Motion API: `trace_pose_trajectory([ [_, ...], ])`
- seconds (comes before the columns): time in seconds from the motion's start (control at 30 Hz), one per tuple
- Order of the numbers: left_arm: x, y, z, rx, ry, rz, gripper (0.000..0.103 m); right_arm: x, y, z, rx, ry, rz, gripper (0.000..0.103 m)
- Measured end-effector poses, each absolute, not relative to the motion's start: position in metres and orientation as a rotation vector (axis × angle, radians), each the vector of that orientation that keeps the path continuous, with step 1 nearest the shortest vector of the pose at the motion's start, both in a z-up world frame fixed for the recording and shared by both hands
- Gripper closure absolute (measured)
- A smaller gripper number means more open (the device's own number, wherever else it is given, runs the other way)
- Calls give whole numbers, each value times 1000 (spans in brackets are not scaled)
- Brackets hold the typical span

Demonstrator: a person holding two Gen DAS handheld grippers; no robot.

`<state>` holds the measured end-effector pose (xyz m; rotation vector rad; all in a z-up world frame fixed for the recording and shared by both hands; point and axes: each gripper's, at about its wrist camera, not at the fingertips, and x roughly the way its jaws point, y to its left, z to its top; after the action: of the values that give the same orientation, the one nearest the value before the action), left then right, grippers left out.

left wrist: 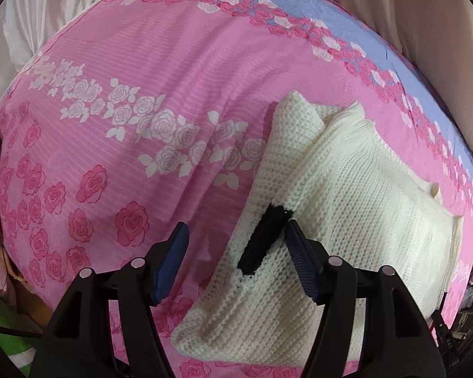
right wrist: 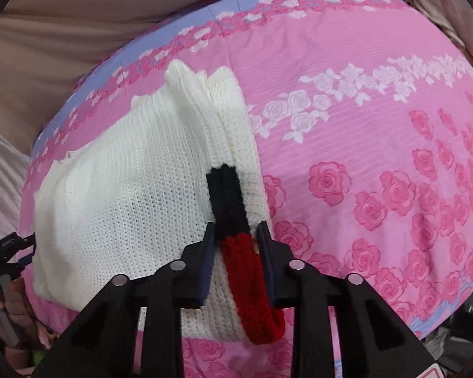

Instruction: Fold small clothes

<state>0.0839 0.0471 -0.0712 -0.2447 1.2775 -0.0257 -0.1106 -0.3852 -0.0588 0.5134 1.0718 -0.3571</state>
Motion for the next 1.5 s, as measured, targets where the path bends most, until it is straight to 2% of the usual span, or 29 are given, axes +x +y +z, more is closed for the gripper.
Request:
trace_pose_trajectory([
  [0.1, 80, 54, -69, -284, 1266, -26, 39, -120, -398, -72, 504, 1115, -390, 96],
  [0.13, 82, 55, -73, -292, 1279, -18, 39, -123, -401, -75, 503, 1122, -396, 92],
  [0.3, 88, 47, -84, -312, 1285, -40, 38, -110, -379, -34, 455, 1038, -392, 80],
  [0.37, 92, 43, -91, -312, 1292, -44, 29, -95, -354, -15, 386, 1008, -327, 80],
  [0.43, 97, 43, -101, -350, 1314, -43, 24, -77, -326, -3, 330, 997, -244, 80],
  [0.47, 98, 44, -104, -378, 1311, -49, 17, -68, -314, -3, 331, 1003, -195, 80],
  [0.57, 102, 42, -104, -402, 1297, -62, 14, -40, -279, -13, 316, 1049, -75, 82],
  [0.6, 104, 42, -103, -407, 1285, -83, 16, -32, -270, -18, 324, 1067, -38, 84],
  [0.63, 106, 42, -102, -405, 1273, -100, 32, -23, -259, -24, 324, 1092, -2, 87],
  [0.67, 108, 42, -100, -426, 1268, -156, 62, -16, -249, -30, 311, 1111, 13, 87],
  [0.7, 111, 42, -100, -468, 1281, -219, 73, -10, -241, -35, 296, 1130, 26, 87],
  [0.77, 114, 47, -95, -527, 1292, -240, 81, 0, -228, -53, 265, 1184, 36, 88],
  [0.83, 114, 49, -83, -552, 1274, -276, 83, 5, -221, -78, 243, 1255, 32, 93],
  [1.0, 99, 31, -28, -585, 1198, -442, 85, 7, -217, -82, 218, 1245, 39, 94],
  [1.2, 67, -50, 42, -496, 1135, -674, 85, 1, -234, -82, 305, 1221, 79, 94],
  [1.33, 48, -122, 53, -398, 1162, -761, 85, -16, -254, -73, 401, 1186, 97, 94],
  [1.5, 31, -191, 37, -303, 1218, -773, 86, -68, -302, -52, 490, 1118, 63, 91],
])
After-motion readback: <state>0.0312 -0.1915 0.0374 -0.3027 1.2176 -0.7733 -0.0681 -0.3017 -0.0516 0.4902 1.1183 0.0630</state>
